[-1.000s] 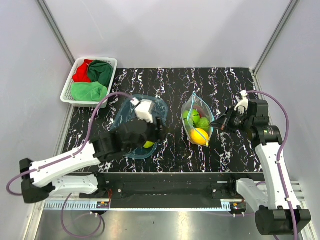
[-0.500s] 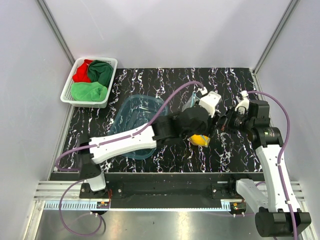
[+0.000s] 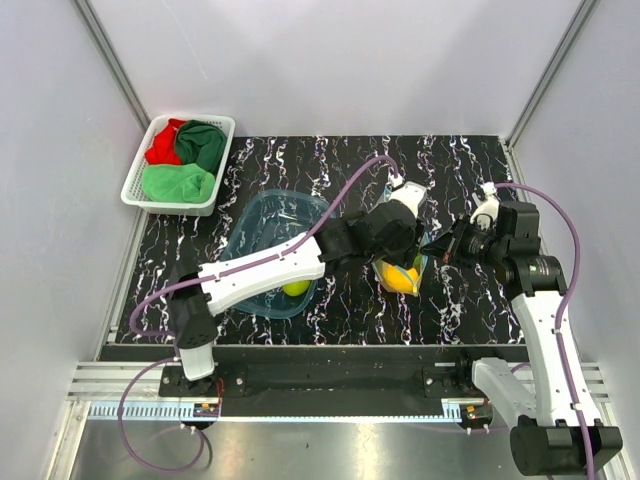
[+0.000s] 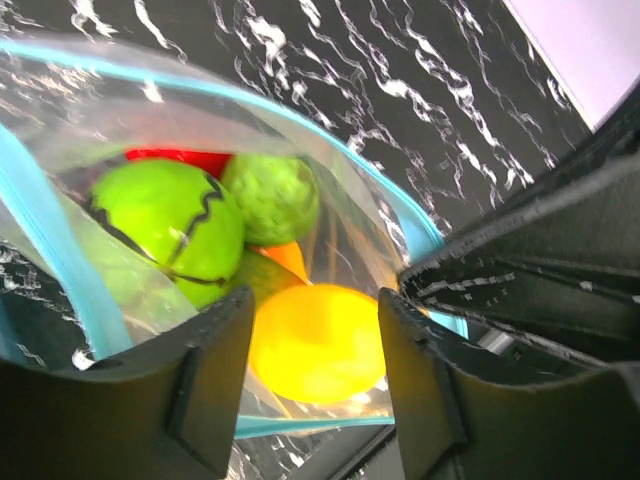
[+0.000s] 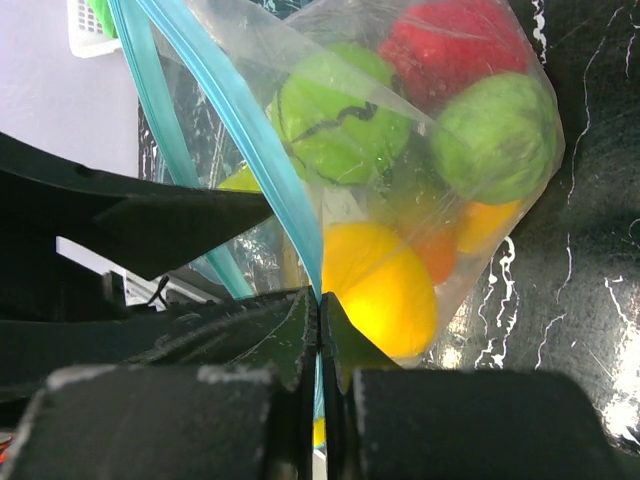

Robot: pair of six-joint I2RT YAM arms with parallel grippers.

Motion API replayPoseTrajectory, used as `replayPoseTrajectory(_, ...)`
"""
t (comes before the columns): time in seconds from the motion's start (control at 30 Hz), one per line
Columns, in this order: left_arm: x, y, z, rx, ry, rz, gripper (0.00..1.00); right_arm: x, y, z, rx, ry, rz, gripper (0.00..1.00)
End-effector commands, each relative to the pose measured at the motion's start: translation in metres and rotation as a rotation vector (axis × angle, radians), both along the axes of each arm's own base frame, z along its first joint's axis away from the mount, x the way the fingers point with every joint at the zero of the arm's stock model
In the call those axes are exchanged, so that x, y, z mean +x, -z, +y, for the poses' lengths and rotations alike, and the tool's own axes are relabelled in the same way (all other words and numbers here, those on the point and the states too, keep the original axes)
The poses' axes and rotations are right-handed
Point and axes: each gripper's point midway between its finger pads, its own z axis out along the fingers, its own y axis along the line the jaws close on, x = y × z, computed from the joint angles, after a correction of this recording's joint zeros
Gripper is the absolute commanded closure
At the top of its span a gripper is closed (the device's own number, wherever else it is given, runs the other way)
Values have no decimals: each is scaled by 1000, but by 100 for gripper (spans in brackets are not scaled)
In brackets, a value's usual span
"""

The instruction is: Open the zip-top bag and remove the fake food

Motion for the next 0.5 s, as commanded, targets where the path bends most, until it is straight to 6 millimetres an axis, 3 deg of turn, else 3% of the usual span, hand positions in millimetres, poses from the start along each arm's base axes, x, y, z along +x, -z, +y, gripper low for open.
replayPoseTrajectory(0.0, -21, 14, -11, -27, 88, 106, 41, 1, -8, 5, 8, -25, -55, 100)
replayPoseTrajectory(0.47, -48, 53, 2, 49, 175, 210, 32, 1, -7, 5, 6, -30, -51, 100)
